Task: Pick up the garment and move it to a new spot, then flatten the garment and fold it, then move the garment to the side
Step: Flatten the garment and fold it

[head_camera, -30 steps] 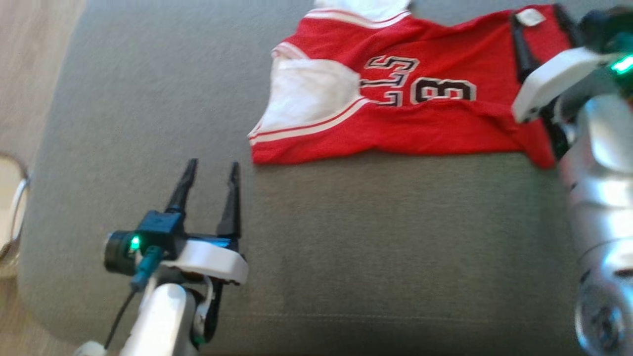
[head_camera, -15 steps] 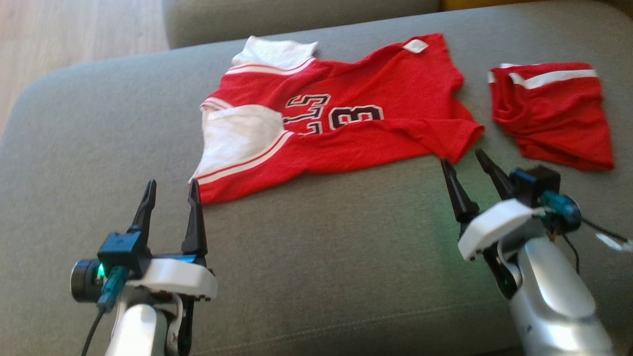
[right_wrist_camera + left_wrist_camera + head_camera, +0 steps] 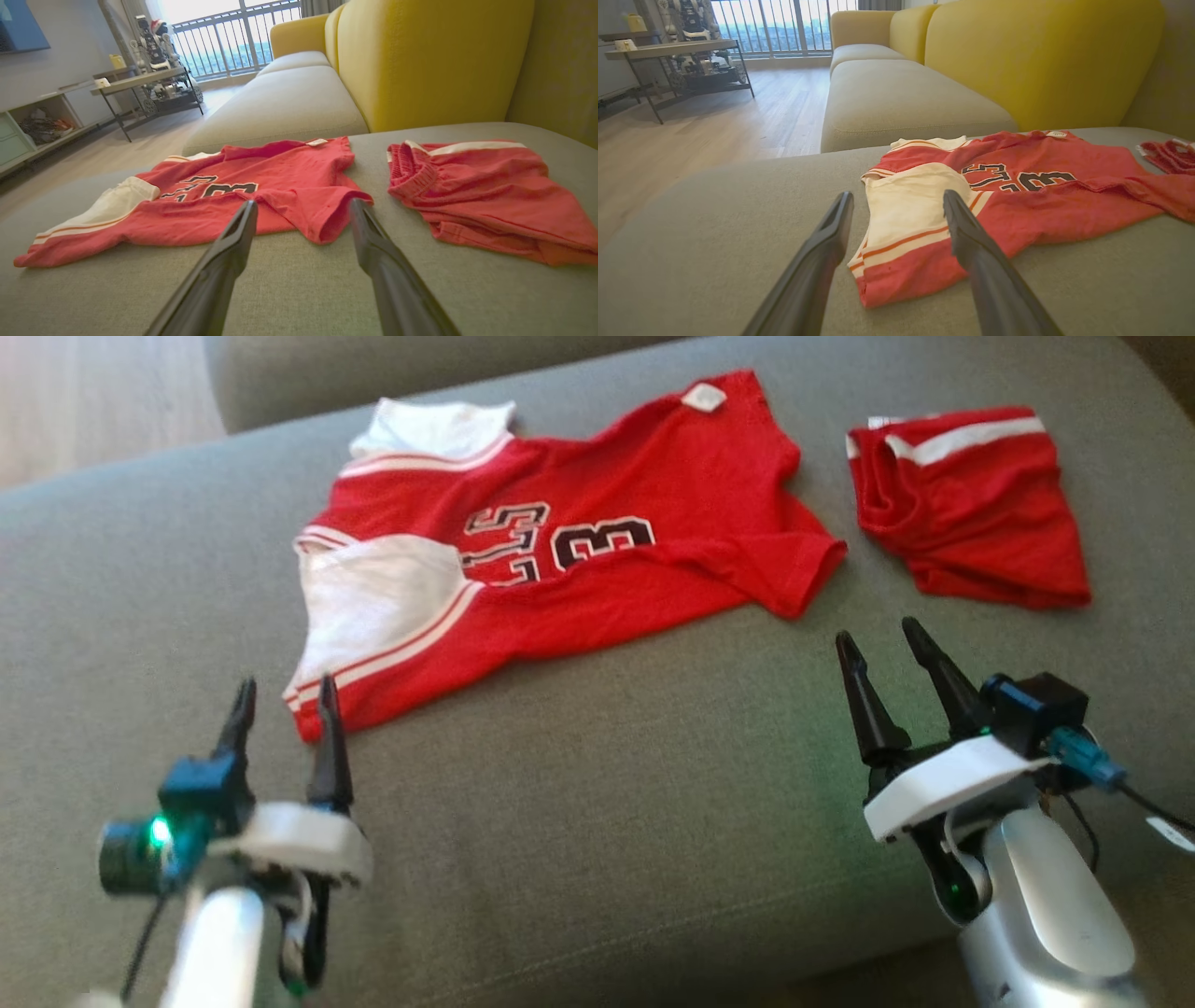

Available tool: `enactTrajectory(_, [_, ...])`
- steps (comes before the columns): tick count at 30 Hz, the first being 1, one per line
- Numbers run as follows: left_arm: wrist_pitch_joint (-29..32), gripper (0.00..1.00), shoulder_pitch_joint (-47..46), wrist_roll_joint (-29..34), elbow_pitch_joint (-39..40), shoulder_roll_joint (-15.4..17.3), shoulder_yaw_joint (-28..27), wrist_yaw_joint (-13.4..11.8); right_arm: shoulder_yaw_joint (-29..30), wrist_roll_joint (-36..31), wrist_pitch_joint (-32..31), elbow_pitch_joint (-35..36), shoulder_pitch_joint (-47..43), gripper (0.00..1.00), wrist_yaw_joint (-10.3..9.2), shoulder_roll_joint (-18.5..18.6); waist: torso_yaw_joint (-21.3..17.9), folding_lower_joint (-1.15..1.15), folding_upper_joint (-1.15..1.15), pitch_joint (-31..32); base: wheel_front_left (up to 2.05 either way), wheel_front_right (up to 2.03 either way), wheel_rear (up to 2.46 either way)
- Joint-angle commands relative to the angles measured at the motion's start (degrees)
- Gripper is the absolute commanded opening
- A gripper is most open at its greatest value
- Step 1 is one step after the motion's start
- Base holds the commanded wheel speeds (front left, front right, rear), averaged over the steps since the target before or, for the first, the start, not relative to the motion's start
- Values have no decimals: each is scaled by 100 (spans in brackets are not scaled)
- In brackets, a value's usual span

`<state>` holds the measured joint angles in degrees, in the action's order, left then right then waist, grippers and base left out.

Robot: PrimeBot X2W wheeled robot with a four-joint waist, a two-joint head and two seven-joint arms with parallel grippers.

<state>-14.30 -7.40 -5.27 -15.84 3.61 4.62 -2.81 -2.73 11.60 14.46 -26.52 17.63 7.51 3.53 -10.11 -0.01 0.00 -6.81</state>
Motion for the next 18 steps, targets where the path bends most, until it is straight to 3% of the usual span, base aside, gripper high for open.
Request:
enactTrajectory(1, [-70, 100, -504, 64, 59, 168, -212, 56, -166, 56, 53, 256, 226, 100, -2, -63, -128, 1, 0, -248, 0, 0, 0])
enactTrajectory(5, [66, 100, -1396, 93, -604, 534, -212, 321, -283, 187, 53, 503, 333, 100, -2, -64, -260, 1, 0, -621, 0, 0, 0])
enactTrajectory(9, [769, 100, -2299, 251, -1124, 1115, 7, 757, -381, 300, 53, 679, 501, 100, -2, -64, -397, 1, 0, -943, 0, 0, 0])
enactTrajectory(18, [2298, 100, -3568, -296, -2191, 1943, 171, 1018, -636, 507, 53, 920, 840, 100, -2, -65, -658, 1, 0, -1341, 0, 0, 0])
